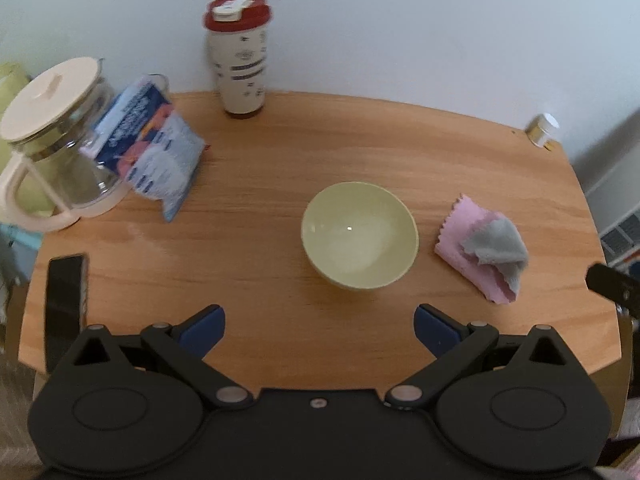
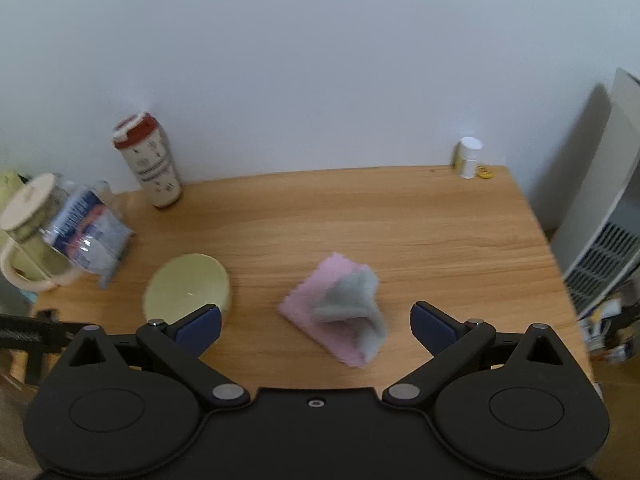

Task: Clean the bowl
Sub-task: 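Move both tools toward the bowl and the pink-and-grey cloth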

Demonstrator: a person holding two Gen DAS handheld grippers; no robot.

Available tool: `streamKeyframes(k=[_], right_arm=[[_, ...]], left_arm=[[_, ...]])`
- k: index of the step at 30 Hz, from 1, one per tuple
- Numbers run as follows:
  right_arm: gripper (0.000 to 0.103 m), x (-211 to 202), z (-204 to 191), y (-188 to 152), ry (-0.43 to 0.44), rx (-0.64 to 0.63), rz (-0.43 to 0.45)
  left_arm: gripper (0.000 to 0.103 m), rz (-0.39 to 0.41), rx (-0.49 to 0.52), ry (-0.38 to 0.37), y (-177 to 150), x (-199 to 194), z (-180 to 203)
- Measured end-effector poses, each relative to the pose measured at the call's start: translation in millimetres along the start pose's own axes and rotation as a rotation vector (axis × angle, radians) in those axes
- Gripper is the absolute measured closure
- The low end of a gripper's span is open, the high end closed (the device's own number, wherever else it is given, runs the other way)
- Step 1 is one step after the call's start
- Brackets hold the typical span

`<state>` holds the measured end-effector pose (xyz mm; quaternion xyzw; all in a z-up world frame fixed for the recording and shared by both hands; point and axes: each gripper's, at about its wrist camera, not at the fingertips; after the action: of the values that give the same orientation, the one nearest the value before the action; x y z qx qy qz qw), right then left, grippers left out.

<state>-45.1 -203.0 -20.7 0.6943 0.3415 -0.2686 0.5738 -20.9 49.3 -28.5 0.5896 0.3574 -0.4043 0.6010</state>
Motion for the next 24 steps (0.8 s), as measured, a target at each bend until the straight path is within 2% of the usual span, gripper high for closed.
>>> streamKeyframes(k=[8, 11, 16, 20, 24], right_arm=[[0.001, 3.7, -9.6, 1.3, -0.023, -0.058, 0.050], [0.001, 0.9, -12.3, 2.1, -0.039, -0.076, 0.095], [0.001, 3.9, -9.6, 6.8, -0.017, -0.062, 0.096], [0.001, 9.8, -11.1, 8.0, -0.048, -0.065, 0.105], [0.001, 16.7, -17.0, 7.0, -0.111, -0.093, 0.131]], left_arm=[[0.000, 0.014, 0.004, -0.031, 1.1, 4.1, 0.1], [0.000, 0.026, 0.013, -0.019, 1.7, 4.4, 1.4], [0.000, 0.025, 0.029, -0.003, 5.3, 11.3, 0.7], [0.000, 0.039, 0.023, -0.006, 8.5, 18.6, -4.1], [0.000, 0.030, 0.005, -0.040, 14.0, 30.0, -12.2]])
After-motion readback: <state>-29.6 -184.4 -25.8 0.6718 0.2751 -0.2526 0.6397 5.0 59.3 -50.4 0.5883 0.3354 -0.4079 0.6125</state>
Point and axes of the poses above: each gripper's, at about its wrist camera, not at the fingertips, and x roughly the way its jaws point, z to its right, y to its top, and after that the axes turned 4 degrees about x, right-handed
